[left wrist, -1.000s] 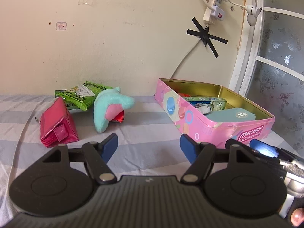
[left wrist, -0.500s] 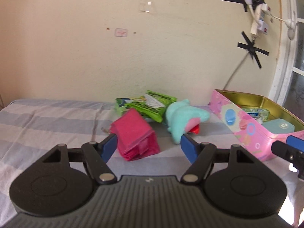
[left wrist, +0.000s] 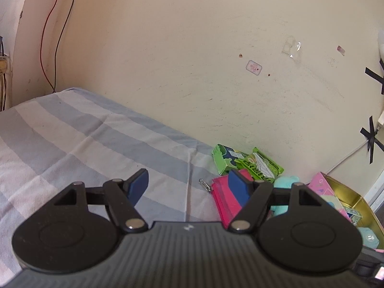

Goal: Organize objects
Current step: 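Move both grippers to the pink wallet and grasp it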

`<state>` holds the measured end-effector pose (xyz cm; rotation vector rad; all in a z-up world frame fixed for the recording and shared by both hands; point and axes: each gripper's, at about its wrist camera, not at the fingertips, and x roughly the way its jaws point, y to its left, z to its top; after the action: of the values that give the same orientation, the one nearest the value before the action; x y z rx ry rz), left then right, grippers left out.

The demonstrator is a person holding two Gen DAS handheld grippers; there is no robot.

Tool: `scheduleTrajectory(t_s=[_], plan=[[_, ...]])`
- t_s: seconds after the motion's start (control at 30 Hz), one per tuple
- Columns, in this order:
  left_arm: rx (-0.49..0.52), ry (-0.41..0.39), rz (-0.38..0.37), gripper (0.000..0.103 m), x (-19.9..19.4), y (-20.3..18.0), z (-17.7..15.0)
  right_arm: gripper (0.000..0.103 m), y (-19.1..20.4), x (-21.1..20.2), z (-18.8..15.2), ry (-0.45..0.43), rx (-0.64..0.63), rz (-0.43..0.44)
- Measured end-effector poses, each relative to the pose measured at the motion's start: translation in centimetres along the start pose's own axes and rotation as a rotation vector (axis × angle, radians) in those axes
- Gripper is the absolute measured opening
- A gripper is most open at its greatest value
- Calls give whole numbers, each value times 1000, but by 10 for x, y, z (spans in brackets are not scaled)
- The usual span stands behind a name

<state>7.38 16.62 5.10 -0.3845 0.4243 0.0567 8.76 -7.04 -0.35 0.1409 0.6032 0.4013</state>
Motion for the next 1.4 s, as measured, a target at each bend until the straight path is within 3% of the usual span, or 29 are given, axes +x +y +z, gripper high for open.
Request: scheduleTrajectory(t_s=[0.13, 0.3, 0.53, 0.67, 0.97, 1.2, 1.27, 1.4], plan=[[-3, 8, -15, 75, 0, 1, 0, 90, 23, 32, 3, 24, -92, 3], [-8, 17, -32, 75, 0, 2, -1, 90, 30, 63, 23, 48, -66, 21], [-8, 33, -27, 75, 3, 2, -1, 95, 39, 110, 34, 104, -166, -67], [-8, 43, -29, 75, 5, 1, -2, 78, 52, 117, 22, 137, -354, -49], [-3, 63, -37, 75, 9, -1, -6, 76, 45, 79, 5, 151, -408, 36], [37, 87, -83, 75, 11, -9, -11, 76, 30, 3, -31, 187, -497, 154], [60, 108, -140, 76, 12, -14, -13, 77, 23, -20, -39, 195, -510, 175], [65, 204, -364, 81, 20, -23, -22, 80, 8, -55, -51, 178, -494, 146]])
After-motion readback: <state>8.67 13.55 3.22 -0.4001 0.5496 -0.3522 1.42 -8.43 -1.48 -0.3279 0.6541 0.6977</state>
